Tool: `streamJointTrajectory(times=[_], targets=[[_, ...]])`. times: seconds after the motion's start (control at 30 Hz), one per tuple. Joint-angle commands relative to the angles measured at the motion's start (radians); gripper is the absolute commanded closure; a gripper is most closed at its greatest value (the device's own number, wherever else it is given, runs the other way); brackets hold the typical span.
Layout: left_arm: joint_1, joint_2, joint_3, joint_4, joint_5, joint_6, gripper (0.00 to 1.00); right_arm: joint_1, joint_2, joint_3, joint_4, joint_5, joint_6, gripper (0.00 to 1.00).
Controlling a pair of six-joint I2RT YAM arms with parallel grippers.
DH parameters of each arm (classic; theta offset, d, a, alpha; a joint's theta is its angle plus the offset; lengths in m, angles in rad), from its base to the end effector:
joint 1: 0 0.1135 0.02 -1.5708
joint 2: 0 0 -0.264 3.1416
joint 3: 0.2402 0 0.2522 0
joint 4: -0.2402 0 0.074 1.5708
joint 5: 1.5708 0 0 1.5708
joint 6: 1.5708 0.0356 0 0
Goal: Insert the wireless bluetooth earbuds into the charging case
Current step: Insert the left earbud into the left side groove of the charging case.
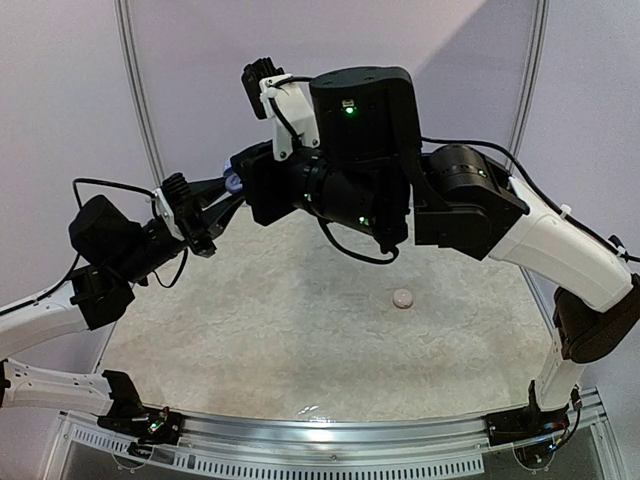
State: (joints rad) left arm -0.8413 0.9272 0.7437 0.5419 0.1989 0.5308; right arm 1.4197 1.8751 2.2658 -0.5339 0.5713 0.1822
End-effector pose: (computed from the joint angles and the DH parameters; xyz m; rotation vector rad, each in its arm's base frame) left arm 0.1383 -0.1652 0.3772 0.9061 0.8303 -0.3912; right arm 0.0801 0.3981 0.4993 -0.6293 1.6242 0.7048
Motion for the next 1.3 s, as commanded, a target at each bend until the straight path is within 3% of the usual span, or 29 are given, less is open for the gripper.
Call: streamJointTrajectory(times=[0.0, 0.4, 1.27], targets=[[-0.021, 0.001, -0.007, 0.028, -0.029, 0.027, 1.00, 0.003, 0.024, 0.011, -0.007, 0.036, 0.034, 1.00], [-0.023, -0.005, -0.010, 0.034, -0.030, 0.037, 1.00, 0.003, 0.053, 0.012, -0.084, 0.083, 0.045, 1.00], [-0.026, -0.017, -0.023, -0.033, -0.037, 0.035, 1.00, 0.005, 0.016, 0.012, 0.021, 0.077, -0.005, 1.00]])
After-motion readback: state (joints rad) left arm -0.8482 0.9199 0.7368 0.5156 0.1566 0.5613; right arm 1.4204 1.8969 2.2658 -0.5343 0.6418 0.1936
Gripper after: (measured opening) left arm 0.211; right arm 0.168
